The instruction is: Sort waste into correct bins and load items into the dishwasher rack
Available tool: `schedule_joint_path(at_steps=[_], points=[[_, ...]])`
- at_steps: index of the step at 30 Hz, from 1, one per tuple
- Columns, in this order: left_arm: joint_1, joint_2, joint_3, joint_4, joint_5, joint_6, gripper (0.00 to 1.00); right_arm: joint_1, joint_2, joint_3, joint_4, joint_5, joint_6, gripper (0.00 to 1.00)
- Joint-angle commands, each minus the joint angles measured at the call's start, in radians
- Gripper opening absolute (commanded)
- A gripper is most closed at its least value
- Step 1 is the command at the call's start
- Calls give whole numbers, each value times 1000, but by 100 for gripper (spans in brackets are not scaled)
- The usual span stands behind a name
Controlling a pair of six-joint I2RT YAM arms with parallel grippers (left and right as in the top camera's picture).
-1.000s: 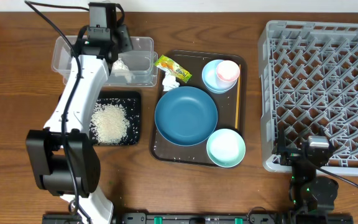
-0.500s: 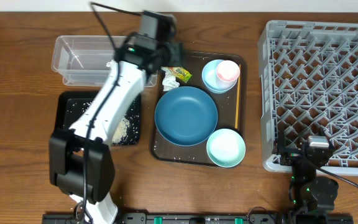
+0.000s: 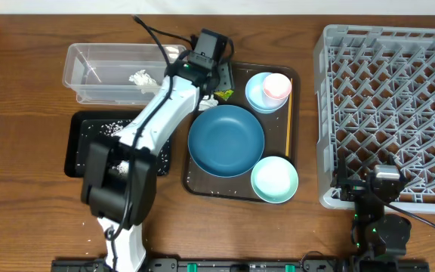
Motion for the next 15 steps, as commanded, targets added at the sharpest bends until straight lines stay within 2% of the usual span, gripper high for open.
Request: schedule_joint_path(at_steps=[1, 8, 15], points=[[3, 43, -11, -1, -27, -31, 65, -7, -1, -1, -4, 3, -8, 99], [3, 89, -11, -1, -28, -38, 65, -7, -1, -1, -4, 3, -8, 99], [2, 126, -12, -8, -28, -103, 65, -7, -1, -1, -4, 3, -8, 99]])
